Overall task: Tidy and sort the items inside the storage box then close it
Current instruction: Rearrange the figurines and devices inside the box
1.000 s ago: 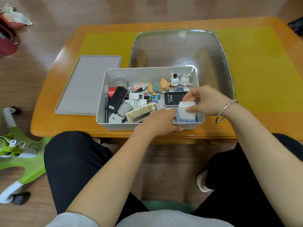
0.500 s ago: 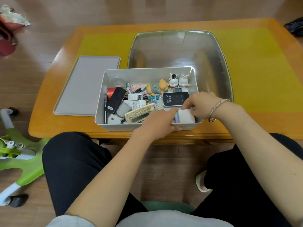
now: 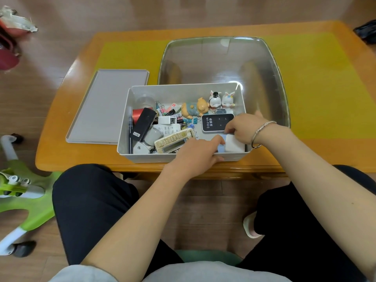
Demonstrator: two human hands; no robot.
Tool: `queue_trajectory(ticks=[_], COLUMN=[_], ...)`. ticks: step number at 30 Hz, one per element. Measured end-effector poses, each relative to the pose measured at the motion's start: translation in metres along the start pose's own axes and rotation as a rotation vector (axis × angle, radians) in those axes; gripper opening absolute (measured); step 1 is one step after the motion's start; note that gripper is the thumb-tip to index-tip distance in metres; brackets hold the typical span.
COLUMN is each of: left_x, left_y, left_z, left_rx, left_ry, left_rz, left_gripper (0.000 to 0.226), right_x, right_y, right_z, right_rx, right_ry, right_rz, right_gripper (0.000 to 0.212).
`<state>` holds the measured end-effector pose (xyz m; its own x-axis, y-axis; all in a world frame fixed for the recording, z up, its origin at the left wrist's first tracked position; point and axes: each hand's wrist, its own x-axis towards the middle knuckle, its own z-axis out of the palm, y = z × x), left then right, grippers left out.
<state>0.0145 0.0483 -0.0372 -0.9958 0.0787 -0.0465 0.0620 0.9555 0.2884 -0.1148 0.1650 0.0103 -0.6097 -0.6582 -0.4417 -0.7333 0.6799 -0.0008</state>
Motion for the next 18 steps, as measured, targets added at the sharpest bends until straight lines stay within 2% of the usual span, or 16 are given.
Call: queue_trajectory(ticks=[7,12,18], left_x=[0.0,-0.0002,-0.0007], left_y=[-0.0016,0.0001,-0.0007], left_z=[-0.0007,0.0038,0.0067], left_rx=[-0.022,0.075,0.092], left_ry=[-0.009,0.032,0.038], left_rz=[0.008,0.012,0.025], left_gripper=[0.03,0.04,0.041], right_x=[-0.0007,-0.0014,-0.0004], right_y=[0.0025,0.0002,-0.0025], right_z=[-0.0019,-0.0007,-0.0018], right_rx=[0.034,0.011,-0.005], right_ry=[-0.033,-0.034,-0.037], right_rz=[-0.026,-0.002,0.022], right_gripper=[0.048,0.047,0.048])
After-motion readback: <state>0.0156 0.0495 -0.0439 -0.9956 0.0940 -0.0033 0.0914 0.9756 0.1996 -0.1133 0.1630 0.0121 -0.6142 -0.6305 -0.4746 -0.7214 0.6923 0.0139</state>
